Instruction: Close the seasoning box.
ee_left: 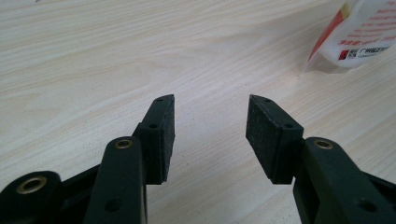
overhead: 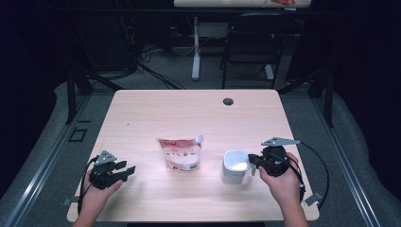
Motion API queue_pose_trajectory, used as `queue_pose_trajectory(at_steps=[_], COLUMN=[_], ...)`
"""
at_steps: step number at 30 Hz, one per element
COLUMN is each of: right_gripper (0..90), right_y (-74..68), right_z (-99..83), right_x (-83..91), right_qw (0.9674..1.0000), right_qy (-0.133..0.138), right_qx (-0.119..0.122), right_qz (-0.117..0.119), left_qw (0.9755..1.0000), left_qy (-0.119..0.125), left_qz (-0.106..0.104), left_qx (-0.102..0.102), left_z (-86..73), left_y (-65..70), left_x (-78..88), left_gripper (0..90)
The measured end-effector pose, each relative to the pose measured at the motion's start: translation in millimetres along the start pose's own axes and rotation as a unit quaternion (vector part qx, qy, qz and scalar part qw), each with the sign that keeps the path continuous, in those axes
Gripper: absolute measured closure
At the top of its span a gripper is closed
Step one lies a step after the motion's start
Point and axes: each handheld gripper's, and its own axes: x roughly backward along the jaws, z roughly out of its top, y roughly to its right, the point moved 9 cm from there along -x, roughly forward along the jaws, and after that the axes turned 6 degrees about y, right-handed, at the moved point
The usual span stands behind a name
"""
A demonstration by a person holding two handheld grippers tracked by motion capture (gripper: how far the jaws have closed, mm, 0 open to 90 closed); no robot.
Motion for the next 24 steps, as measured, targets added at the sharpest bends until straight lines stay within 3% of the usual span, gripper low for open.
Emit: queue_pose_trajectory(at_steps=[4, 8, 17, 24], right_gripper=[87.9, 84.8, 80.2, 90.0], right_y=[-3.3, -0.9, 4.0, 5.6], right_z=[1.0, 5.2, 3.0, -1.0], right_x=[0.6, 5.3, 4.6, 1.2], right_qw=[0.9999, 0.9999, 0.9996, 0.9995], right_qy=[0.003, 0.012, 0.013, 0.003], right_qx=[-0.008, -0.005, -0.023, -0.032], right_qz=[0.010, -0.007, -0.008, -0.007], left_qw=[1.0000, 1.0000, 1.0000, 1.0000], left_qy=[-0.001, -0.001, -0.001, -0.002], left_qz=[0.000, 0.000, 0.000, -0.001], left_qx=[0.000, 0.000, 0.000, -0.002], left_z=[-0.2, -0.2, -0.3, -0.6], left_y=[0.0, -0.2, -0.1, 0.3], left_x=[-0.2, -0.5, -0.8, -0.9], left_gripper=[52.3, 52.3, 52.3, 52.3])
